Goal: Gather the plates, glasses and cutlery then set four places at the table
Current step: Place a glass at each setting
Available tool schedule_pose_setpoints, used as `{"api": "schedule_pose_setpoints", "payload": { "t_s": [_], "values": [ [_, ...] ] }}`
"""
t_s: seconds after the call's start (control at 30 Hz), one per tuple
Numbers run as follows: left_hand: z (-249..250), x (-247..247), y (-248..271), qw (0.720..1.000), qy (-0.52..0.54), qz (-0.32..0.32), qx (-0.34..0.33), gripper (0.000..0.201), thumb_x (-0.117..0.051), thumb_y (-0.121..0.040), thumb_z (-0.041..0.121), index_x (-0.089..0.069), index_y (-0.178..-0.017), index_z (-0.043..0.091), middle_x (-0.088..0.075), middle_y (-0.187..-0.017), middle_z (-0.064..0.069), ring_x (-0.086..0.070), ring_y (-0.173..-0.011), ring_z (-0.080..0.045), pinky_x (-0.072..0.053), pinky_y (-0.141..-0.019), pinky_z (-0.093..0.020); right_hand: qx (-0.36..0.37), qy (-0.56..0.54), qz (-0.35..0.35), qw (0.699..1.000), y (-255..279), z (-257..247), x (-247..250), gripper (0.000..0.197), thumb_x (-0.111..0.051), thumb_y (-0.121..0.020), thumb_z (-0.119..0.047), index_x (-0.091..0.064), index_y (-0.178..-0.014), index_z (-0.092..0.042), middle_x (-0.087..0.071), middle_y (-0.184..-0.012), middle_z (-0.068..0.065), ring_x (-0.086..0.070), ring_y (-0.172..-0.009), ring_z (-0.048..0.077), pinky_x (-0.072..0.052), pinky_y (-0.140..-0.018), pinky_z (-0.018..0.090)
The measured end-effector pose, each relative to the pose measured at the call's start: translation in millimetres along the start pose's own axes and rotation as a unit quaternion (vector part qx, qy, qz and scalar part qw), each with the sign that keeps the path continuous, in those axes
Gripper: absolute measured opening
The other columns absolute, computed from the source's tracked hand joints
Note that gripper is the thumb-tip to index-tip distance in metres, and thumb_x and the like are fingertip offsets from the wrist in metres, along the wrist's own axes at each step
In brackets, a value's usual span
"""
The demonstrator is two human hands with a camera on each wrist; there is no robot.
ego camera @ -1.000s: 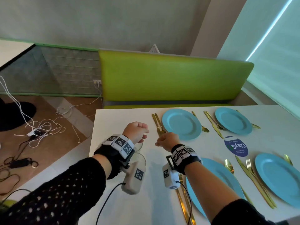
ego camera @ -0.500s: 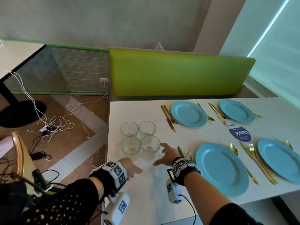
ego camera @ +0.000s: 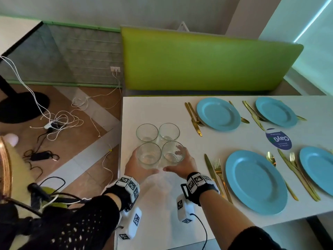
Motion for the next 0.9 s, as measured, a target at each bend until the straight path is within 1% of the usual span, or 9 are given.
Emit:
{"api": "schedule_pose_setpoints", "payload": {
  "t_s": [0.1,0.23,0.4,0.5,0.57,0.63,0.7,0.8,0.9],
  "values": [
    [-3.1,-2.7,-3.6,1.000,0.013,0.022,-0.010,0.098,-0.090,-0.055,0.017,-0.038,-0.139,0.017,-0.051,-0.138,-0.004,-0.049,-0.128,-0.022,-0.039,-0.104,-0.029,0.003,0.013,0.011,1.000,0.0,1.3,-2.0,0.083,-0.086,-0.060,-0.032,-0.043,-0.130,-0.022,-0.059,-0.125,-0.003,-0.055,-0.115,0.018,-0.040,-0.091,0.021],
    [-2.2,-5.7,-1.5,0.999,0.017,0.028,-0.012,0.090,-0.088,-0.058,0.018,-0.043,-0.135,0.016,-0.054,-0.136,-0.003,-0.052,-0.125,-0.021,-0.042,-0.101,-0.029,-0.004,0.014,0.020,1.000,6.1,6.0,0.5,0.077,-0.084,-0.062,-0.032,-0.045,-0.127,-0.021,-0.060,-0.121,-0.003,-0.056,-0.111,0.017,-0.039,-0.086,0.019],
    [24.3,-18.2,11.3,0.998,-0.024,-0.011,-0.063,0.090,-0.087,-0.059,0.022,-0.042,-0.137,0.016,-0.053,-0.137,-0.003,-0.052,-0.124,-0.021,-0.039,-0.099,-0.026,-0.025,-0.004,0.054,0.998,16.5,16.2,36.2,0.075,-0.085,-0.062,-0.031,-0.047,-0.125,-0.021,-0.060,-0.116,-0.003,-0.055,-0.108,0.016,-0.040,-0.083,0.020],
    [57.7,-35.5,18.0,0.992,-0.045,-0.044,-0.112,0.090,-0.087,-0.059,0.027,-0.043,-0.136,0.018,-0.056,-0.134,-0.003,-0.054,-0.121,-0.020,-0.040,-0.097,-0.024,-0.050,-0.049,0.112,0.991,18.6,25.7,79.9,0.071,-0.086,-0.060,-0.025,-0.050,-0.122,-0.018,-0.057,-0.105,-0.005,-0.056,-0.104,0.016,-0.043,-0.086,0.023],
    [83.6,-52.1,21.4,0.986,-0.052,-0.067,-0.141,0.089,-0.087,-0.059,0.026,-0.043,-0.136,0.018,-0.057,-0.132,-0.003,-0.055,-0.119,-0.020,-0.039,-0.094,-0.021,-0.062,-0.070,0.145,0.985,18.4,33.3,114.1,0.068,-0.086,-0.062,-0.021,-0.051,-0.120,-0.016,-0.053,-0.103,-0.005,-0.053,-0.098,0.014,-0.041,-0.084,0.022],
    [112.1,-71.4,24.2,0.980,-0.058,-0.086,-0.167,0.087,-0.087,-0.059,0.027,-0.044,-0.135,0.017,-0.058,-0.131,-0.003,-0.057,-0.117,-0.020,-0.042,-0.096,-0.023,-0.076,-0.064,0.171,0.980,16.6,43.9,151.4,0.068,-0.085,-0.063,-0.025,-0.050,-0.120,-0.016,-0.054,-0.108,-0.002,-0.053,-0.100,0.014,-0.042,-0.087,0.023],
    [141.0,-93.2,25.0,0.975,-0.064,-0.101,-0.190,0.088,-0.086,-0.059,0.029,-0.043,-0.135,0.017,-0.058,-0.131,-0.004,-0.058,-0.116,-0.020,-0.045,-0.097,-0.027,-0.086,-0.073,0.207,0.972,13.1,59.7,192.7,0.069,-0.085,-0.062,-0.027,-0.050,-0.120,-0.015,-0.058,-0.114,0.003,-0.057,-0.109,0.020,-0.044,-0.094,0.028],
    [181.9,-128.7,23.1,0.969,-0.064,-0.116,-0.209,0.090,-0.086,-0.060,0.030,-0.041,-0.137,0.020,-0.058,-0.131,-0.002,-0.057,-0.118,-0.021,-0.042,-0.094,-0.021,-0.111,-0.067,0.258,0.957,9.1,90.7,254.9,0.069,-0.084,-0.064,-0.029,-0.050,-0.122,-0.014,-0.060,-0.119,0.006,-0.057,-0.112,0.024,-0.042,-0.094,0.030],
    [221.6,-173.6,18.1,0.965,-0.055,-0.134,-0.220,0.089,-0.086,-0.062,0.027,-0.040,-0.138,0.017,-0.055,-0.134,-0.002,-0.054,-0.122,-0.020,-0.038,-0.092,-0.019,-0.136,-0.069,0.283,0.947,0.3,131.2,313.2,0.072,-0.084,-0.063,-0.031,-0.050,-0.125,-0.012,-0.060,-0.122,0.009,-0.056,-0.114,0.026,-0.044,-0.095,0.030]
  ]
}}
Point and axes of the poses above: each hand's wrist, its own y-axis away from the middle knuckle, its own x-axis out of the back of the hand, z = x × y, the point moved 7 cm from there along -y, towards the middle knuckle
